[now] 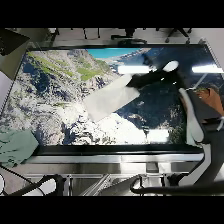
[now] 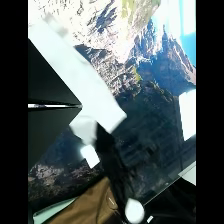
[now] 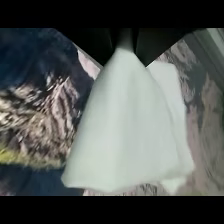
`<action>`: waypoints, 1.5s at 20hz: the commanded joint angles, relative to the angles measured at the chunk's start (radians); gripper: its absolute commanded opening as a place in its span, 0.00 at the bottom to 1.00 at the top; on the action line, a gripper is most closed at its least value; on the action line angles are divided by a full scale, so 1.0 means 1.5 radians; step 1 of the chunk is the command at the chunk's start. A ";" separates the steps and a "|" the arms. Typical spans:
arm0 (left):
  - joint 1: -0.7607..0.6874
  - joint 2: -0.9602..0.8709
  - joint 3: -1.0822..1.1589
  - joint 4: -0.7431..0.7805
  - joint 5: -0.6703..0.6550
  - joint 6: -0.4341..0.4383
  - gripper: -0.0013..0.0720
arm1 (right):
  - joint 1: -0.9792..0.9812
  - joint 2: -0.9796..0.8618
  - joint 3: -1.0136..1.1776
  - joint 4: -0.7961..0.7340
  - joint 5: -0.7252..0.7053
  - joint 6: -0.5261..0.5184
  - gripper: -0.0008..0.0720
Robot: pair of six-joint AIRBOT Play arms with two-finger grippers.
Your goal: Fold the shirts.
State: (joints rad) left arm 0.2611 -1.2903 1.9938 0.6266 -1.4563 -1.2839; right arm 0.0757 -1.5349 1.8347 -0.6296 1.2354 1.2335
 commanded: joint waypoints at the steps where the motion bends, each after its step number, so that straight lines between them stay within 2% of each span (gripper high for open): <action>1: 0.000 0.000 0.001 0.000 -0.012 0.000 0.04 | -0.130 0.067 0.094 0.013 0.002 0.063 0.04; 6: 0.000 0.000 0.001 0.001 -0.048 0.011 0.04 | -0.364 0.151 0.121 -0.047 0.030 0.175 0.04; 9: 0.000 0.000 0.001 0.001 -0.049 0.018 0.04 | -0.481 0.194 0.121 -0.202 0.156 0.293 0.04; 13: 0.000 0.000 0.001 0.001 -0.048 0.026 0.04 | -0.547 0.242 0.080 -0.431 0.372 0.367 0.04; 14: 0.000 0.000 0.001 0.001 -0.048 0.026 0.04 | -0.561 0.258 0.054 -0.468 0.405 0.385 0.04; 16: 0.000 -0.001 0.000 0.001 -0.047 0.026 0.04 | -0.583 0.304 -0.013 -0.514 0.403 0.434 0.04; 18: 0.000 0.000 0.000 0.001 -0.048 0.031 0.04 | -0.605 0.337 -0.070 -0.541 0.403 0.441 0.04; 22: 0.000 -0.001 0.000 0.001 -0.047 0.034 0.04 | -0.620 0.359 -0.166 -0.546 0.403 0.398 0.04; 25: 0.000 -0.005 0.000 0.001 -0.048 0.033 0.04 | -0.620 0.358 -0.245 -0.546 0.379 0.397 0.04; 26: 0.000 -0.009 0.000 0.001 -0.048 0.033 0.04 | -0.620 0.358 -0.273 -0.546 0.365 0.396 0.09; 28: 0.000 -0.022 0.000 0.000 -0.053 0.030 0.04 | -0.620 0.352 -0.305 -0.554 0.362 0.360 0.74; 30: 0.000 -0.035 0.000 0.000 -0.061 0.030 0.04 | -0.620 0.342 -0.296 -0.570 0.383 0.338 0.73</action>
State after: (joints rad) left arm 0.2611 -1.3209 1.9938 0.6273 -1.5356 -1.2366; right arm -0.8528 -1.0111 1.4235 -1.4555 1.7958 1.7889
